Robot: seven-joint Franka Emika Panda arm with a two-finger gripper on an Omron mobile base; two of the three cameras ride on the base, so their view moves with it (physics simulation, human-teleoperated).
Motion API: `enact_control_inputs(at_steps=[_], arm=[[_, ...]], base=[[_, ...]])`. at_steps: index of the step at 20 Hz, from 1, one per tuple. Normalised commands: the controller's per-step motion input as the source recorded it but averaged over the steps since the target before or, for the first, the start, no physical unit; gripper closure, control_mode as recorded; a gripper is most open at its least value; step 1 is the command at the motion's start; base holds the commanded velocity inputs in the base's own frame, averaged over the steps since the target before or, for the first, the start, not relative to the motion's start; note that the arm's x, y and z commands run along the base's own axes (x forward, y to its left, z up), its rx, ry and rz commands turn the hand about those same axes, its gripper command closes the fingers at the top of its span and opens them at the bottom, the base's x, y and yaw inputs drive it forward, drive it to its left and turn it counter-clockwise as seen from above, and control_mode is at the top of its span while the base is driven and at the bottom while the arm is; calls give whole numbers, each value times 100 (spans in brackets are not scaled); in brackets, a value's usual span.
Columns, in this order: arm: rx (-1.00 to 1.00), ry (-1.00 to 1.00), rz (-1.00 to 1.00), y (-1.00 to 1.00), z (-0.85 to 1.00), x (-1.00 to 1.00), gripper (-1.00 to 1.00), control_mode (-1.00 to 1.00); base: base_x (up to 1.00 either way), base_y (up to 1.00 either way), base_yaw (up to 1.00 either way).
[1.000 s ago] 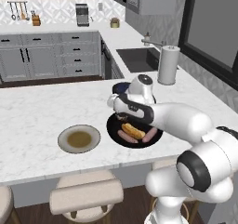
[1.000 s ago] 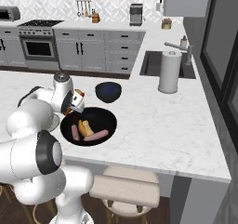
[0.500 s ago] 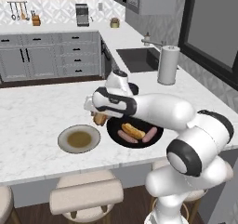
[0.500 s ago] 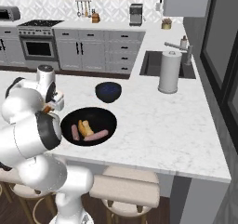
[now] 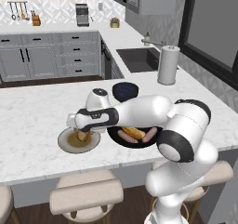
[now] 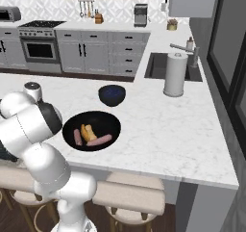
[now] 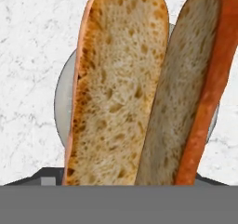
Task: Place one bun and one sausage from the bowl on each plate.
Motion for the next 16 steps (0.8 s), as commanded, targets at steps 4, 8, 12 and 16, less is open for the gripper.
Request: enact_control_inputs(at_steps=[4,8,12,16], arm=[[0,1,0,46,-31,27,100,-100],[0,3,-4,31,-33,35,-100,-100],[0,1,-5,9,-24,35,-100,-100],[0,0,-3,0,-3,7,-100,-100]], base=[[0,0,0],[0,0,0],[0,0,0],[0,0,0]])
